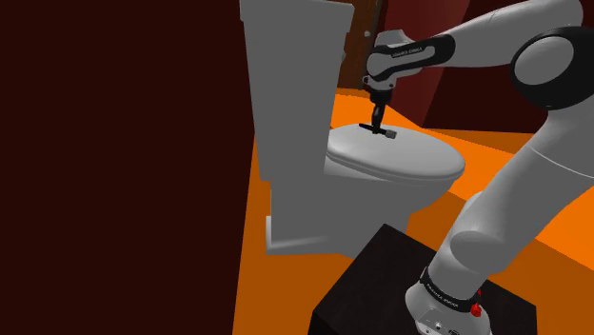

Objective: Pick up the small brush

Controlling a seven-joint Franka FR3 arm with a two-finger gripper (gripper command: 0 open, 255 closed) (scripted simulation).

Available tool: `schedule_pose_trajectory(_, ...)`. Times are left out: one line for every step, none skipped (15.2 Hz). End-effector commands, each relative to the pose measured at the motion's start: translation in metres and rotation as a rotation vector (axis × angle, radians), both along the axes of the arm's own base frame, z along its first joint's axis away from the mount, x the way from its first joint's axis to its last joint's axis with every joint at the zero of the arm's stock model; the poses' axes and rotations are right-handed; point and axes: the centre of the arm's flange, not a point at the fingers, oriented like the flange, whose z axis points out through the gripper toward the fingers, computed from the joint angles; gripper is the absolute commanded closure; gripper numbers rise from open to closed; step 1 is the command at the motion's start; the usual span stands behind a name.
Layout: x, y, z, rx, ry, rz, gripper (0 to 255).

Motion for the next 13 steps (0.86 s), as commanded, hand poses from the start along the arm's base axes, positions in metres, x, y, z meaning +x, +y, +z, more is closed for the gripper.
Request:
schedule_pose_trajectory(0.0, 0.0, 0.011, 0.0, 0.0, 0.0, 255)
schedule_pose_trajectory(0.0, 0.0, 0.016, 0.0, 0.0, 0.0, 255)
schedule_pose_trajectory(0.0, 0.0, 0.021, 0.0, 0.0, 0.0, 255)
schedule_pose_trajectory(0.0, 0.0, 0.026, 0.0, 0.0, 0.0, 255)
schedule_pose_trajectory(0.0, 0.0, 0.032, 0.0, 0.0, 0.0, 255)
schedule_pose_trajectory(0.0, 0.0, 0.037, 0.0, 0.0, 0.0, 255)
schedule_pose_trajectory(0.0, 0.0, 0.042, 0.0, 0.0, 0.0, 255)
schedule_pose_trajectory(0.0, 0.0, 0.048, 0.0, 0.0, 0.0, 255)
schedule_pose_trajectory(0.0, 0.0, 0.053, 0.0, 0.0, 0.0, 255)
schedule_pose_trajectory(0.0, 0.0, 0.058, 0.0, 0.0, 0.0, 255)
schedule_pose_trajectory(0.0, 0.0, 0.063, 0.0, 0.0, 0.0, 255)
schedule_pose_trajectory(0.0, 0.0, 0.064, 0.0, 0.0, 0.0, 255)
schedule_pose_trajectory(0.0, 0.0, 0.064, 0.0, 0.0, 0.0, 255)
